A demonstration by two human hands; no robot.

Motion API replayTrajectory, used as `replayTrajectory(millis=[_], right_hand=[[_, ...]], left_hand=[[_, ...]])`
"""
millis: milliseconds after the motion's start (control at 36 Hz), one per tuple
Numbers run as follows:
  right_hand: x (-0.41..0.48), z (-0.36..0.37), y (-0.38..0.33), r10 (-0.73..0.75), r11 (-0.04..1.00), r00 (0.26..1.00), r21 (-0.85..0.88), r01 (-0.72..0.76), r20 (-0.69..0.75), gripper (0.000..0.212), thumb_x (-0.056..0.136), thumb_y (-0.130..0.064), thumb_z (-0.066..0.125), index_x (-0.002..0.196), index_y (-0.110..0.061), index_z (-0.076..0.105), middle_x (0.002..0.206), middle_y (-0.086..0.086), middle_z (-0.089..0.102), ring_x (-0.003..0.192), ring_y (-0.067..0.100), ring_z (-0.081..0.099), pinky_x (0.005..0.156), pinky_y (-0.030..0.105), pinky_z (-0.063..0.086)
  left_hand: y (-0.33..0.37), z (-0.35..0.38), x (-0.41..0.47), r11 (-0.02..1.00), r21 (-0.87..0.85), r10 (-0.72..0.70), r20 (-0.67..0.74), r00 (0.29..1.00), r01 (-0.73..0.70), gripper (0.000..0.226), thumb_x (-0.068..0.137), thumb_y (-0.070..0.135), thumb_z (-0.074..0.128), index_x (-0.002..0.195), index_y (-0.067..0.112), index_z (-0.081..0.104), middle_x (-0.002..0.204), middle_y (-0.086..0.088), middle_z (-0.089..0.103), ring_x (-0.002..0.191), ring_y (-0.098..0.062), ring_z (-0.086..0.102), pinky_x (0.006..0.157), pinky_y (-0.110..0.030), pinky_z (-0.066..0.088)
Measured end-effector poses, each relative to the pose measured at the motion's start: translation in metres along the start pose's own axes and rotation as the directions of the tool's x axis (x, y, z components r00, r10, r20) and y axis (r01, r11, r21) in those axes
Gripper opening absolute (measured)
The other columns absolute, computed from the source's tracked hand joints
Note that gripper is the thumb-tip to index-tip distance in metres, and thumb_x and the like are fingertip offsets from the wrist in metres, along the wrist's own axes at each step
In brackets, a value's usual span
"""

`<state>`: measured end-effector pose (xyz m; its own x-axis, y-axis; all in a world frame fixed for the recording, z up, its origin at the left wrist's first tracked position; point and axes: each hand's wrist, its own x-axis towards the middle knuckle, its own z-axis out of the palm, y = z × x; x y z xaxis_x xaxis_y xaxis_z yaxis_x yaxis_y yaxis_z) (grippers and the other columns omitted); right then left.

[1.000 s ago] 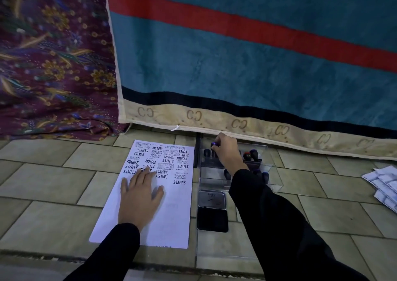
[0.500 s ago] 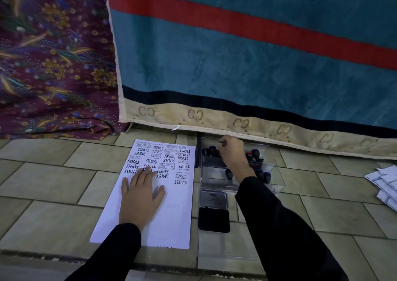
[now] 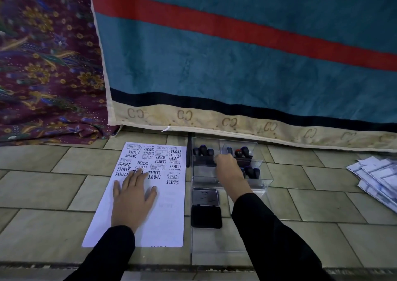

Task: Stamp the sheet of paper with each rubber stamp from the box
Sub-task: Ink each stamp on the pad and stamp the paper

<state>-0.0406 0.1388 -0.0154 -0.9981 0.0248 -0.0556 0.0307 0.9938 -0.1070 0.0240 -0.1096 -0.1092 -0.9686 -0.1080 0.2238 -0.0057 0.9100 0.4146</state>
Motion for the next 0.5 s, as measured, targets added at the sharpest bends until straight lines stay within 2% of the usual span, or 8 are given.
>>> replayTrajectory(millis=[56,167,250,361,445,500], right_hand=[[0.0014,-0.002,-0.0013,-0.004,1.0,1.0,-0.001,0.004,0.019,0.026,0.088,0.011,0.043,0.108,0.004,0.058,0.112,0.023,0.057,0.105,0.039,0.058,0.082,0.042,0.051],[0.0055,-0.0026,-0.0031,-0.021,1.0,0.998,0.01,0.02,0.059,0.028,0.087,0.013,0.043,0.11,0.005,0.058,0.113,0.023,0.058,0.104,0.037,0.059,0.082,0.04,0.051],[0.0073,-0.003,-0.0029,-0.026,1.0,0.998,0.017,0.025,0.059,0.03,0.087,0.012,0.044,0.112,0.003,0.058,0.114,0.022,0.056,0.105,0.037,0.059,0.081,0.039,0.051],[0.0104,-0.0061,0.001,-0.028,0.996,0.998,0.085,0.023,0.053,0.017,0.084,0.008,0.052,0.095,0.0,0.061,0.093,0.017,0.054,0.094,0.034,0.059,0.074,0.035,0.05],[0.0093,-0.0068,0.0044,-0.043,0.988,0.999,0.152,0.043,0.002,0.01,0.084,0.002,0.056,0.08,-0.005,0.061,0.091,0.014,0.057,0.084,0.029,0.057,0.073,0.033,0.049],[0.0044,-0.0066,0.0062,-0.04,0.975,0.996,0.213,0.056,-0.079,0.01,0.086,0.0,0.057,0.088,-0.004,0.065,0.1,0.016,0.06,0.088,0.031,0.06,0.071,0.031,0.047]], left_hand=[[-0.0001,0.0003,-0.0003,1.0,-0.007,-0.002,0.002,1.0,0.002,0.051,0.092,0.044,0.043,0.137,0.021,0.043,0.151,0.003,0.035,0.142,-0.014,0.022,0.117,-0.049,0.005],[-0.0016,0.0,-0.0007,1.0,-0.004,0.005,0.003,1.0,-0.005,0.059,0.087,0.05,0.034,0.137,0.02,0.044,0.151,0.003,0.035,0.142,-0.014,0.023,0.116,-0.048,0.006],[-0.0027,0.0005,-0.0004,1.0,-0.015,0.013,0.001,1.0,-0.013,0.054,0.09,0.048,0.038,0.137,0.021,0.044,0.151,0.003,0.035,0.143,-0.014,0.022,0.117,-0.05,0.006],[-0.0018,-0.0019,-0.0009,1.0,-0.015,0.008,0.001,1.0,-0.008,0.061,0.085,0.051,0.032,0.137,0.021,0.044,0.151,0.003,0.034,0.143,-0.013,0.021,0.117,-0.047,0.003],[-0.001,-0.0024,-0.0002,1.0,-0.02,0.006,0.008,1.0,-0.006,0.055,0.09,0.049,0.036,0.138,0.022,0.043,0.153,0.004,0.032,0.143,-0.013,0.019,0.117,-0.046,0.002],[-0.0003,-0.0025,-0.0003,1.0,-0.022,0.001,0.009,1.0,-0.001,0.05,0.093,0.044,0.044,0.138,0.022,0.042,0.153,0.004,0.031,0.143,-0.013,0.018,0.117,-0.046,0.002]])
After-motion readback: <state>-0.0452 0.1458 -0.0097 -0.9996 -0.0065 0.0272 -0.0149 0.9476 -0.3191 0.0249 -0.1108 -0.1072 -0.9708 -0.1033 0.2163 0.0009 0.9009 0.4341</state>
